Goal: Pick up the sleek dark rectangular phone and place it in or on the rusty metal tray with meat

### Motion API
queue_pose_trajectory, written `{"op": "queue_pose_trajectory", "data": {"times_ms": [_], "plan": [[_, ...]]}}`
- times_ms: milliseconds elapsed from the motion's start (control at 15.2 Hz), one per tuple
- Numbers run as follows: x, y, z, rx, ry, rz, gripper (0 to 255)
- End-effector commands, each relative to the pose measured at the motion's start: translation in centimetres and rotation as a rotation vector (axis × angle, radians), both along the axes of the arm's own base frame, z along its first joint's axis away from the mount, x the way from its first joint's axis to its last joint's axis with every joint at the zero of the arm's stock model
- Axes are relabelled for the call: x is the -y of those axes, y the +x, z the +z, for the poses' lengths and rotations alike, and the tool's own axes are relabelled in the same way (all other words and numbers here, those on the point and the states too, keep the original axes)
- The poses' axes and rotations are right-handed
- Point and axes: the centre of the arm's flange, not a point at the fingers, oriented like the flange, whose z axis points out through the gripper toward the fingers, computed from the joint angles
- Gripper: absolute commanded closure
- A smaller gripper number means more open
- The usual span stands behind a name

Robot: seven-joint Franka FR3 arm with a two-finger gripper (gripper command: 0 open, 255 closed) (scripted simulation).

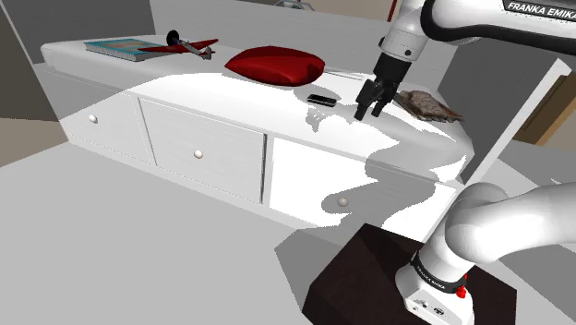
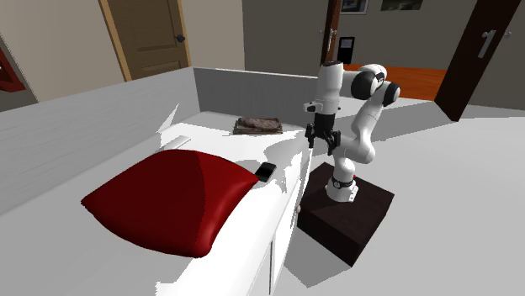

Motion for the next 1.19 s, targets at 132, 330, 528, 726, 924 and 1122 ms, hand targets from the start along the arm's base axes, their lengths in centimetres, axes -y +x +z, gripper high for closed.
{"op": "queue_pose_trajectory", "data": {"times_ms": [132, 330, 528, 726, 924, 1122], "plan": [[1.5, 2.3, 0.1, -0.012, -0.012, 0.029, 0], [3.5, 5.9, 0.2, -0.030, -0.029, 0.072, 0], [5.4, 9.6, 0.2, -0.049, -0.047, 0.115, 0], [7.2, 13.3, 0.2, -0.067, -0.064, 0.158, 0], [8.8, 17.1, 0.2, -0.085, -0.081, 0.202, 0], [10.0, 20.5, 0.2, -0.101, -0.096, 0.239, 0]]}}
